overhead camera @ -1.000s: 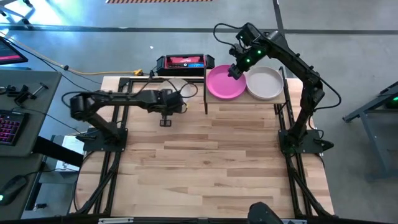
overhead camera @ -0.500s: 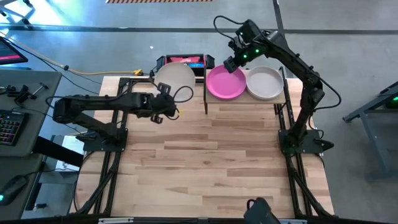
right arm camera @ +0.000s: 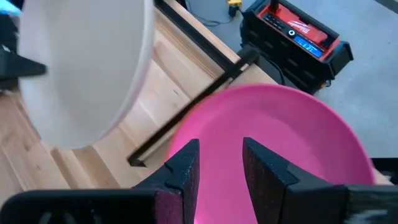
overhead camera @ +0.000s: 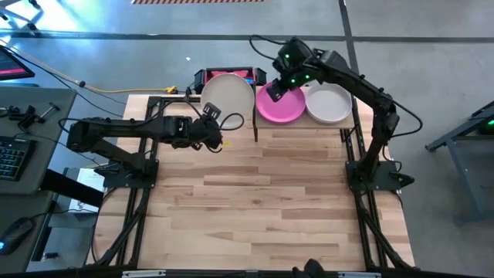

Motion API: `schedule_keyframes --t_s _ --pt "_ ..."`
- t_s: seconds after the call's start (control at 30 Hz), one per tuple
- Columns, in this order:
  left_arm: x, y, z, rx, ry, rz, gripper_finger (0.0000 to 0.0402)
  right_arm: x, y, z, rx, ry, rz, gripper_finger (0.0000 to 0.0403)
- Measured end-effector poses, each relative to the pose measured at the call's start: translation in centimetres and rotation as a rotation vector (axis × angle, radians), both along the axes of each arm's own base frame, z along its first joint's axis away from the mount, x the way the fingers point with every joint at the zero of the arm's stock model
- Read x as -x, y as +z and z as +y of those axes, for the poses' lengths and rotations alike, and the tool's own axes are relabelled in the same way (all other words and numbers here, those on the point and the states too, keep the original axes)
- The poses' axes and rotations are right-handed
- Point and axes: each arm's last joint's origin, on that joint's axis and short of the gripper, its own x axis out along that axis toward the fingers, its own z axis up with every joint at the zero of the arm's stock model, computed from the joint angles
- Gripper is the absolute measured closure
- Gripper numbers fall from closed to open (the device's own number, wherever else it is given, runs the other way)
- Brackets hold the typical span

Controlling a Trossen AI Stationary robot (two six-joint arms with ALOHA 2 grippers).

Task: Place and stack plates onto a shelf
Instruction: Stack the white plate on top of the pink plate on the shelf

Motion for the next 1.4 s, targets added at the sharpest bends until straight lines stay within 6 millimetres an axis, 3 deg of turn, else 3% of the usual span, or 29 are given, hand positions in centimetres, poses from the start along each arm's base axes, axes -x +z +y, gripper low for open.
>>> schedule_keyframes --t_s 0.6,1.23,1.4 --pt "-0.9 0.7 0.1 -0.092 -0.102 0.004 0.0401 -2.6 0.5 3.3 0.007 -0.053 -0.091 0.0302" --pt "-1.5 1.3 0.2 -0.134 -0.133 -0.052 0.0401 -2.7 0.6 3.4 0.013 -0.053 -0.095 0.0304" --pt "-1.6 1.4 0.2 -0.134 -0.131 -0.061 0.0401 -2.7 0.5 3.4 0.014 -0.05 -0.093 0.0342"
